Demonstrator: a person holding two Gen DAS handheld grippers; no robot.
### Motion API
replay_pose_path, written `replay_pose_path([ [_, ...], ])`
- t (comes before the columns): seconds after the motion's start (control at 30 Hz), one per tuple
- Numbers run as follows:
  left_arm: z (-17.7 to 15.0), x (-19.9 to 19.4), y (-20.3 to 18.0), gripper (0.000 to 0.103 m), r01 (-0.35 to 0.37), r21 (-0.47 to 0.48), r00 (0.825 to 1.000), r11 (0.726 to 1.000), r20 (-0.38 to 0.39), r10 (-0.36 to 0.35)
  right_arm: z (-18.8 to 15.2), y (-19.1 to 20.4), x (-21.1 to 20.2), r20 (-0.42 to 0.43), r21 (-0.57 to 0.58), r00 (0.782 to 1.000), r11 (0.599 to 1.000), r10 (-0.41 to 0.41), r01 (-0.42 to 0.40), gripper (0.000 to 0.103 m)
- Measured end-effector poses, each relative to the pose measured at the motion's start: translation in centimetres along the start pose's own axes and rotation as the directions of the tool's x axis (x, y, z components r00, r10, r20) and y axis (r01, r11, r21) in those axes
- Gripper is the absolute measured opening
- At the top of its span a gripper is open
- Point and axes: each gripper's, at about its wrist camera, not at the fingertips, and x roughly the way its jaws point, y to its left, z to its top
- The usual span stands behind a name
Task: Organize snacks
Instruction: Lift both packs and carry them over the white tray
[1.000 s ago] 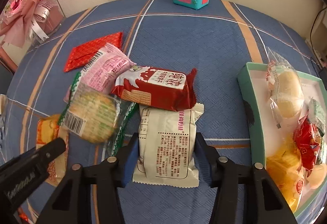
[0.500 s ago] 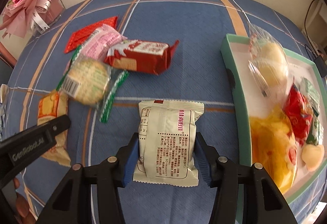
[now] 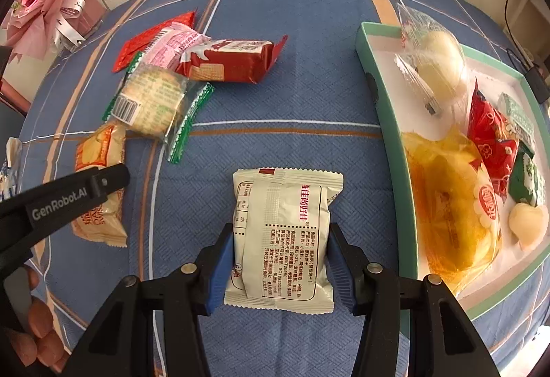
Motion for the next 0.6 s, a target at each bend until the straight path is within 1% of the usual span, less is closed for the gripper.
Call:
replay_pose_path([
  [0.17, -0.1, -0.7, 1.1, 0.037, 0.038, -0.031, 0.999, 0.999, 0.003, -0.038, -0.1, -1.6, -0.3, -0.018, 0.039, 0.999, 0.998, 0.051, -0.05, 0.054],
  [0.37, 0.1, -2.7, 0.9, 0.037, 0.035, -0.039, 0.998, 0.999, 0.047, -0.033, 0.6, -3.7, -0.8, -0.026, 0.082, 0.995, 0.992, 0.1, -0.098, 0.054],
  [0.43, 0.0, -3.3, 0.8, 0.037, 0.024, -0.036, 0.998, 0.999, 0.064, -0.021, 0.7, -4.2, -1.2, -0.017, 0.09, 0.994, 0.99, 0.11, -0.108, 0.054],
  [0.6, 0.0, -5.2, 1.3, 0.037, 0.035, -0.051, 0.993, 0.998, 0.112, -0.03, 1.5, -5.2, -3.1, 0.025, 0.099, 0.99, 0.986, 0.136, -0.137, 0.054],
])
